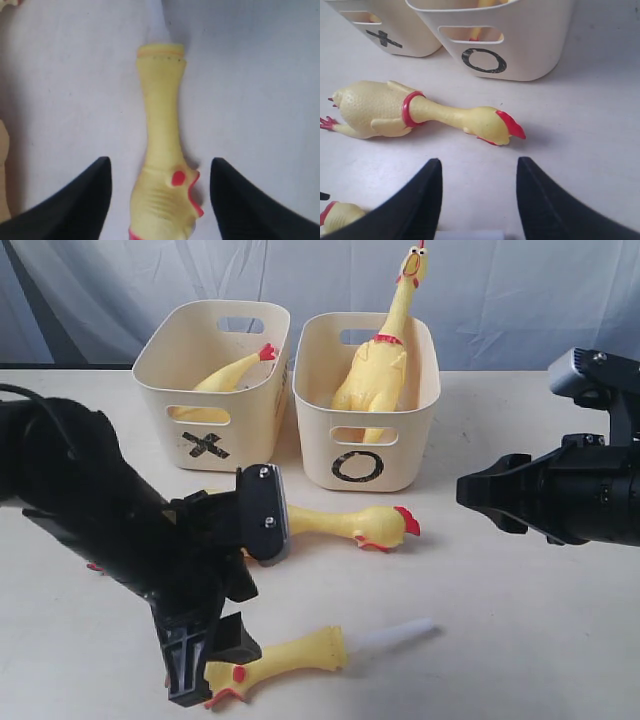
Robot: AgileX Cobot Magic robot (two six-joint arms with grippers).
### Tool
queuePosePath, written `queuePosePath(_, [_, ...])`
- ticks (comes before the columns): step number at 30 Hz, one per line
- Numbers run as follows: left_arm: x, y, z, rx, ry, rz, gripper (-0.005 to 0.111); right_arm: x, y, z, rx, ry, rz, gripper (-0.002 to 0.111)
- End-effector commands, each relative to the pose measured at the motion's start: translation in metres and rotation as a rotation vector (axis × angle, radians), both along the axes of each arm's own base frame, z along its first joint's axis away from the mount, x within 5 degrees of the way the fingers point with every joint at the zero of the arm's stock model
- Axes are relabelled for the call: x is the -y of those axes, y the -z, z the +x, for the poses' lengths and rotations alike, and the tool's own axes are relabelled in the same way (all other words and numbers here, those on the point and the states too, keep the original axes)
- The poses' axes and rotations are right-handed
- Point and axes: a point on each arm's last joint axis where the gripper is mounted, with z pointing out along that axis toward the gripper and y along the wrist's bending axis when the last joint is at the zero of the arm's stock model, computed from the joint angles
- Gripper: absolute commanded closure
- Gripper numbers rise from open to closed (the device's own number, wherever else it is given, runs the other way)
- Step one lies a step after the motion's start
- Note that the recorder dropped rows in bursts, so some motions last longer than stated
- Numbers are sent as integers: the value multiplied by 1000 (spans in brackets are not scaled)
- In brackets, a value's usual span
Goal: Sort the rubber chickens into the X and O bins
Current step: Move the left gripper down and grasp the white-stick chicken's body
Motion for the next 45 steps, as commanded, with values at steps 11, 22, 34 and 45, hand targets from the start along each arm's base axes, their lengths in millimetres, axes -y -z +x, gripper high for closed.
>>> queuePosePath(11, [0,14,-4,62,-66,-96,42,1,0,0,4,10,4,63])
queuePosePath(22, [16,44,-8,-12,-59,-47,42,1,0,0,3,9,4,63])
queuePosePath(34, [21,77,-6,-15,-23,45,51,0,0,0,1,8,7,63])
queuePosePath(45, [21,77,-6,-18,-22,47,107,0,0,0,0,10,10,63])
